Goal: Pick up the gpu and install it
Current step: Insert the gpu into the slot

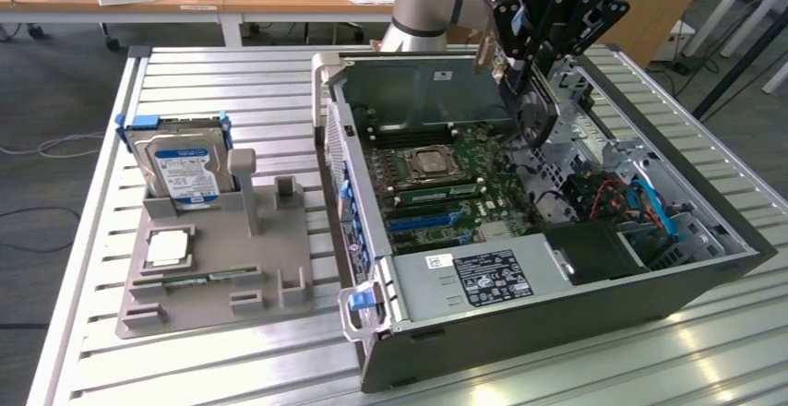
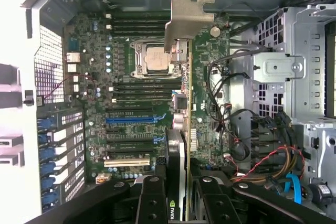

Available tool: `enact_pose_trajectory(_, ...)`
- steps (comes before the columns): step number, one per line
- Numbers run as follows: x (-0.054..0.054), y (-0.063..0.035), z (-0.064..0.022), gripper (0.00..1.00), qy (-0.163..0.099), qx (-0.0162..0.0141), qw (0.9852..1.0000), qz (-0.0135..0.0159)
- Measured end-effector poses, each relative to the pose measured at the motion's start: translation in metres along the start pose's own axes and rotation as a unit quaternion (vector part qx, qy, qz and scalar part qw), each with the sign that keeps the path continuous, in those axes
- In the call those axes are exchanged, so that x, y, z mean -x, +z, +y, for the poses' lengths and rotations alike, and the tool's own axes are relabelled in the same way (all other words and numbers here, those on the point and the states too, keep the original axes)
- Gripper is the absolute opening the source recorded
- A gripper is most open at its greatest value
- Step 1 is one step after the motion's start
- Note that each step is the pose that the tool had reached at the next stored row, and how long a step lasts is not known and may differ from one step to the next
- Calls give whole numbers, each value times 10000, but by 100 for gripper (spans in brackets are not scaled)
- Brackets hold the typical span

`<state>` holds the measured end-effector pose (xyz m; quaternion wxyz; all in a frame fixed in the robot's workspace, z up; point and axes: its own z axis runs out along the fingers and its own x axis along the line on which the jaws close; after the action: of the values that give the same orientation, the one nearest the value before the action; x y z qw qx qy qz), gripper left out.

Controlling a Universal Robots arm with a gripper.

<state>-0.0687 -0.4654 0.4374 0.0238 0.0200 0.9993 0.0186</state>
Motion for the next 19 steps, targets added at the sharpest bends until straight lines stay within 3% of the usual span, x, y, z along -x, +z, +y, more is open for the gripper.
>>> enact_pose_trajectory(10, 0, 0, 0, 27, -464, 21, 9989, 18)
enact_pose_trajectory(19, 0, 1, 0, 27, -946, 44, 9955, 36)
